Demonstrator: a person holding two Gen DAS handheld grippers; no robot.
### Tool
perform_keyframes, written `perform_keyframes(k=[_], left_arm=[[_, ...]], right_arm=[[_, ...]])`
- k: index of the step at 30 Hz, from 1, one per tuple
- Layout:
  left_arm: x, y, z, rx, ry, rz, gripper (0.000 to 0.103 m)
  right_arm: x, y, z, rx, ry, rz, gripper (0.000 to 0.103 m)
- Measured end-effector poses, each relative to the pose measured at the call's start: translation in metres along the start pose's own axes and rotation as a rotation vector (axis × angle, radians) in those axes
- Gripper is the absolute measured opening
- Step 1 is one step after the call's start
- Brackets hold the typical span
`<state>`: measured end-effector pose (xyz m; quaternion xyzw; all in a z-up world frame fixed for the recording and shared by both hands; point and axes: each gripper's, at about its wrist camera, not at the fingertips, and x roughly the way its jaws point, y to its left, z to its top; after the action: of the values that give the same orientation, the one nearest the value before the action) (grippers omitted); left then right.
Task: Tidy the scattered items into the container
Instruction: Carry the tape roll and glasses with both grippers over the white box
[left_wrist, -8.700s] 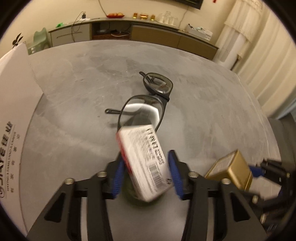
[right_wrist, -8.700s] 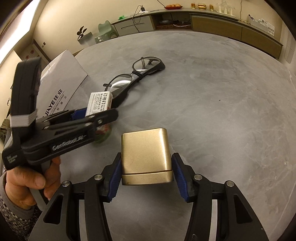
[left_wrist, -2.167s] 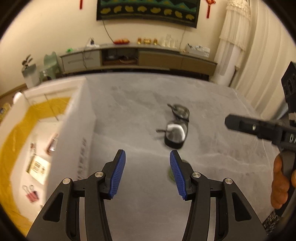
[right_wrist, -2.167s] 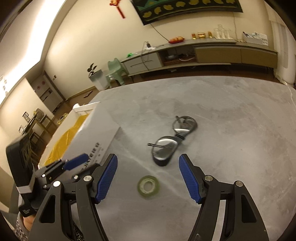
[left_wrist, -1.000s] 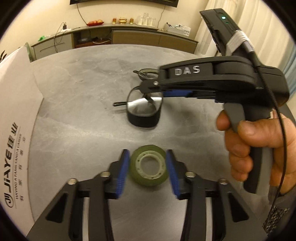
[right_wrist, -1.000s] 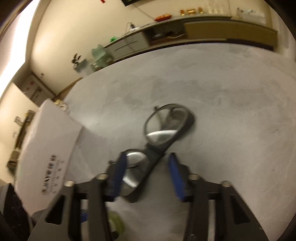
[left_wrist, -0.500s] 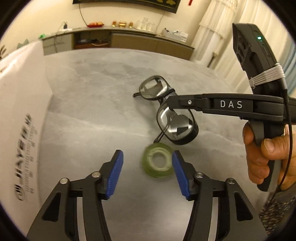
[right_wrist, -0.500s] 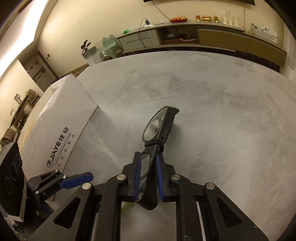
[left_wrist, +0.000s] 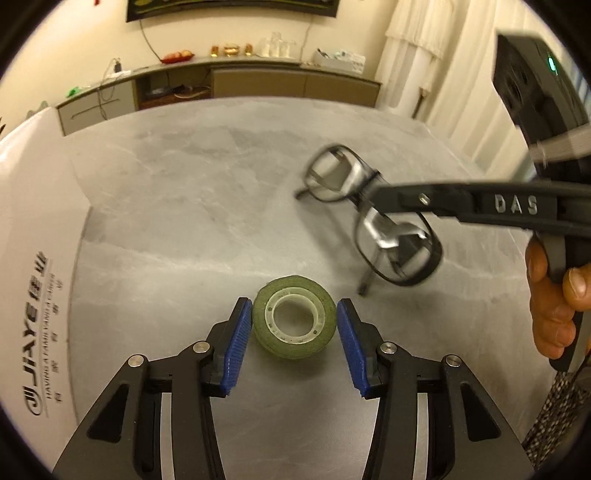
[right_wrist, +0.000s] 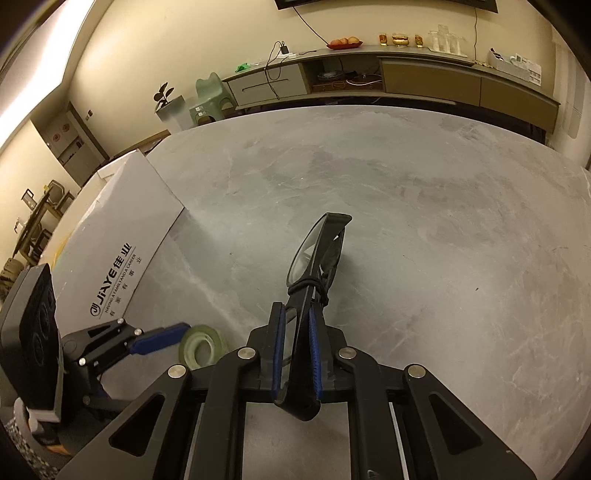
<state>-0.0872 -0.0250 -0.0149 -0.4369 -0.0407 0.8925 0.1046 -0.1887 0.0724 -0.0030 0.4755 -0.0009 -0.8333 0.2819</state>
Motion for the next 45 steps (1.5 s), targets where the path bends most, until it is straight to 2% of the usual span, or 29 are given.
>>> perform_keyframes(k=[11, 20, 25, 29, 30, 33, 34, 36, 38, 41, 42, 43, 45], left_arm=[[-0.022, 0.013, 0.003, -0.024, -0.054, -0.001, 0.049], [-0.056, 0.015, 0.002, -0.054, -0.116, -0.008, 0.049], [-0.066, 0.014, 0.001, -0.053, -0.132, -0.011, 0.049], [-0.070, 0.012, 0.000, -0.051, -0.130, -0.012, 0.049], [-0.071, 0.011, 0.000, -0.049, -0.129, -0.013, 0.049], [-0.071, 0.008, 0.000, -0.042, -0.126, -0.014, 0.049], [-0.072, 0.007, 0.000, -0.040, -0.126, -0.014, 0.049], [-0.073, 0.006, -0.001, -0.036, -0.127, -0.009, 0.049], [-0.075, 0.005, -0.001, -0.031, -0.128, -0.003, 0.049], [-0.080, 0.007, -0.003, -0.033, -0.133, 0.002, 0.049], [-0.081, 0.007, -0.003, -0.035, -0.135, 0.004, 0.049], [-0.083, 0.008, -0.003, -0.036, -0.138, 0.006, 0.049], [-0.087, 0.009, -0.003, -0.038, -0.144, 0.009, 0.049]], right_arm=[[-0.017, 0.016, -0.010, -0.047, -0.025, 0.013, 0.010], [-0.033, 0.042, -0.011, -0.096, -0.061, 0.015, 0.009], [-0.023, 0.053, -0.018, -0.131, -0.011, -0.004, 0.009], [0.000, 0.051, -0.024, -0.126, 0.075, -0.025, 0.013], [0.006, 0.050, -0.025, -0.120, 0.093, -0.022, 0.015], [0.019, 0.047, -0.023, -0.098, 0.114, -0.005, 0.034], [0.021, 0.047, -0.021, -0.097, 0.117, -0.020, 0.054], [0.027, 0.051, -0.020, -0.122, 0.120, -0.081, 0.068], [0.032, 0.053, -0.020, -0.150, 0.116, -0.141, 0.068], [0.043, 0.055, -0.022, -0.184, 0.147, -0.148, 0.066], [0.049, 0.055, -0.023, -0.187, 0.167, -0.131, 0.049], [0.050, 0.057, -0.023, -0.191, 0.172, -0.121, 0.041], [0.044, 0.064, -0.021, -0.200, 0.149, -0.113, 0.041]])
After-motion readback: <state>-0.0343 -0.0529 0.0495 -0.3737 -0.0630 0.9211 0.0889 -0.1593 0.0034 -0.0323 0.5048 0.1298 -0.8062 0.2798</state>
